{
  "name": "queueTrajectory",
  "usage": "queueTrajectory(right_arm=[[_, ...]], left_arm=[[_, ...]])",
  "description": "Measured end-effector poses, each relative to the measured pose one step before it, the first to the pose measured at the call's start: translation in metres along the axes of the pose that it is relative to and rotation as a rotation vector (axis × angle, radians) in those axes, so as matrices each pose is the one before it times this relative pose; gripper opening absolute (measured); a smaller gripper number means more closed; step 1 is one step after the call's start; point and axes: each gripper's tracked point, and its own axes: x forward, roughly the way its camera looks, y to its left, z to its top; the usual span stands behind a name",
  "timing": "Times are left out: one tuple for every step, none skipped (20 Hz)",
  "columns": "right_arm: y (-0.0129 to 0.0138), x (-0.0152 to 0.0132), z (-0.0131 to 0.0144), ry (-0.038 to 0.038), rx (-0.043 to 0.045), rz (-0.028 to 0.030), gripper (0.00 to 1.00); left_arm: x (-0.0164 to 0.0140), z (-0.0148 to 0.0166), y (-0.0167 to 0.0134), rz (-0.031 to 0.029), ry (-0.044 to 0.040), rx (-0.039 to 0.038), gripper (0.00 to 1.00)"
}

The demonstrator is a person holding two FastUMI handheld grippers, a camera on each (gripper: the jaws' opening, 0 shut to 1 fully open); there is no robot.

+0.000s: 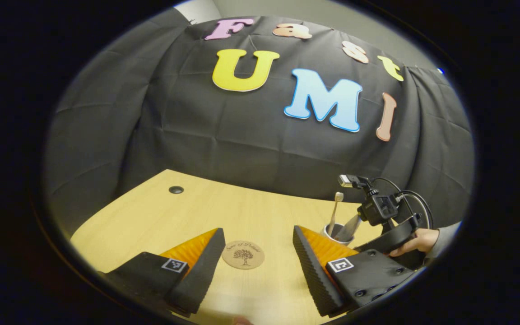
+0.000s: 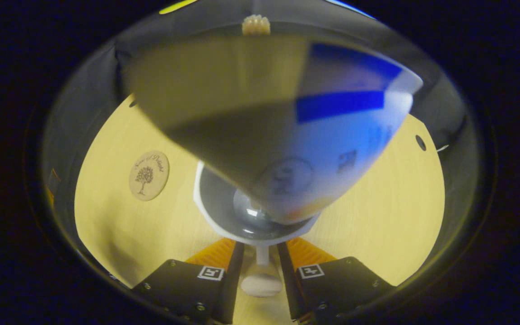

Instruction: Put the toothbrush and toothpaste on the desktop into the cup, then pick up the cup and place it on the coaster on the desktop.

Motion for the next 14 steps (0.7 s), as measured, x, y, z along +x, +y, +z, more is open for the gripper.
queueTrajectory(right_arm=[[-0.00212, -0.0067, 0.00381, -0.0029, 0.00742, -0.00303, 0.45], [-0.00583, 0.01087, 0.00039, 0.00333, 0.02306, -0.01816, 0.27], [0.0008, -0.00401, -0.00106, 0.00008, 0.00499, 0.00472, 0.29], [-0.0018, -0.00108, 0.00103, -0.0057, -0.00131, -0.00341, 0.25], [0.00145, 0.001, -0.00043, -0.00462, -0.00169, -0.00277, 0.28], [0.00103, 0.00079, 0.00042, -0.00653, -0.00734, 0.0026, 0.24], [0.00023, 0.00157, -0.00013, -0.00773, -0.00006, 0.00158, 0.23], [0.00036, -0.00187, 0.00098, -0.00482, -0.00304, 0.00308, 0.22], [0.0009, 0.00094, 0.00105, -0.00659, 0.0064, 0.0067, 0.27], [0.00087, -0.00092, 0.00122, 0.00162, 0.00688, 0.00601, 0.26], [0.00135, -0.0021, 0.00134, -0.00522, 0.00534, 0.00554, 0.26], [0.00132, -0.00223, 0.0032, -0.00737, -0.0005, 0.00507, 0.27], [0.00163, -0.00354, 0.00222, -0.00118, -0.0023, 0.0076, 0.27], [0.00303, -0.00257, 0.00116, 0.00047, -0.00253, 0.00908, 0.26]], left_arm=[[0.0002, -0.00114, 0.00263, 0.00649, 0.00377, -0.00384, 0.97], [0.00021, -0.00225, 0.00257, 0.00213, 0.00517, -0.00405, 1.0], [0.00047, -0.00098, 0.00109, 0.00259, 0.00374, -0.00404, 1.0], [0.00005, -0.00123, 0.00179, 0.00317, 0.00224, -0.00426, 0.97], [0.0001, 0.0, 0.00124, 0.00277, 0.00063, -0.00369, 0.97], [0.00063, -0.00061, 0.00062, 0.00223, 0.00061, -0.002, 0.97], [0.00073, -0.00037, 0.00084, 0.00282, -0.00027, -0.0009, 0.97], [-0.00136, 0.00026, 0.0012, 0.00334, -0.00096, -0.0003, 0.97], [0.00117, 0.0002, 0.00152, 0.00253, -0.00066, -0.00002, 0.97], [-0.00009, -0.0001, 0.00181, 0.00405, -0.00044, 0.00032, 0.97], [0.00022, -0.00003, 0.00136, 0.00318, -0.00083, -0.00066, 0.97], [-0.0009, -0.00019, 0.00155, 0.00249, 0.00039, -0.00152, 0.97], [-0.00071, 0.00107, 0.00043, 0.00372, -0.00022, -0.00185, 0.97], [-0.00061, 0.00021, 0.00184, 0.00307, -0.00074, -0.00356, 0.97]])
